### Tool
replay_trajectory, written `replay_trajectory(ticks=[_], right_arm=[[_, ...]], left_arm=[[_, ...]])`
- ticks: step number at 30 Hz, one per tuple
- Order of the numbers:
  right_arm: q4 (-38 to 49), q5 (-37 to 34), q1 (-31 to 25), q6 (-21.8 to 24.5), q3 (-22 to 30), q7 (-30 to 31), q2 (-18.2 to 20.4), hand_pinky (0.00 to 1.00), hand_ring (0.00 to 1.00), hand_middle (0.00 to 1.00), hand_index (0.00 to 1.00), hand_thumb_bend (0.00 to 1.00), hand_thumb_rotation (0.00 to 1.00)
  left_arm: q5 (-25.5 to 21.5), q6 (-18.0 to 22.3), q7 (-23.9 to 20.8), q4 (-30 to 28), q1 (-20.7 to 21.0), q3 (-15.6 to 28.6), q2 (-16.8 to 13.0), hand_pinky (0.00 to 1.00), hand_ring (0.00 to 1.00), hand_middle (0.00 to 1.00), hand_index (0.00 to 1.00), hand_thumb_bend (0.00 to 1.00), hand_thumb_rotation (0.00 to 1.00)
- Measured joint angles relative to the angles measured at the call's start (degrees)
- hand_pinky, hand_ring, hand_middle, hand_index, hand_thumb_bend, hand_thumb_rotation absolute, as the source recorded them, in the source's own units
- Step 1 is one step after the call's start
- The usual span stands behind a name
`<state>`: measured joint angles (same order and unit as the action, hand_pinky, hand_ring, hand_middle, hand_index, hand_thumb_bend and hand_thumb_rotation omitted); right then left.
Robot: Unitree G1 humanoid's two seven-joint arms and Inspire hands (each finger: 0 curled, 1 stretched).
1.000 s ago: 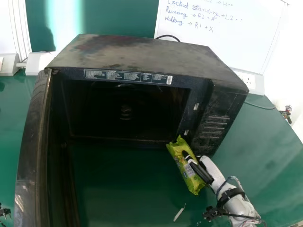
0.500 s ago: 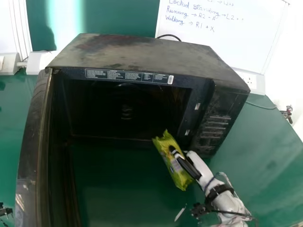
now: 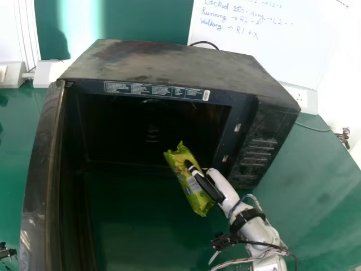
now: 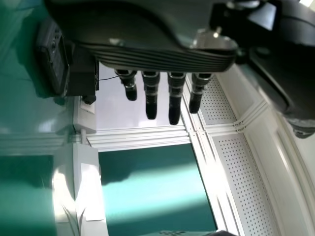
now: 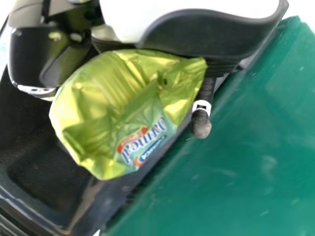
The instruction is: Put biscuit inside oven
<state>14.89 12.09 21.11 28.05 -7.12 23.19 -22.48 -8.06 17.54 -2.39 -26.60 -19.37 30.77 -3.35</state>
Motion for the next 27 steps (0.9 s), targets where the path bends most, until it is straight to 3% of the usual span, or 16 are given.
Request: replay_trajectory(ticks=[16,27], right_arm=[[-0.3,-0.5,3.6,4.1,-1.1,-0.6,3.0,0.08,0.15,0.24,0.47,0.51,0.15],[-5.0,-2.6,6.7,4.3,-0.1,-2.2,5.1,0.08,0.14,0.23,0.47,0.51,0.15]], left_arm=[[0.1,0.2,-0.1,0.0,-0.1,0.0,0.0,0.95,0.92,0.91,0.97,0.91,1.0],[0.0,0.3,0.0,-0.1,-0.4,0.0,0.0,0.96,0.92,0.91,0.97,0.89,1.0]])
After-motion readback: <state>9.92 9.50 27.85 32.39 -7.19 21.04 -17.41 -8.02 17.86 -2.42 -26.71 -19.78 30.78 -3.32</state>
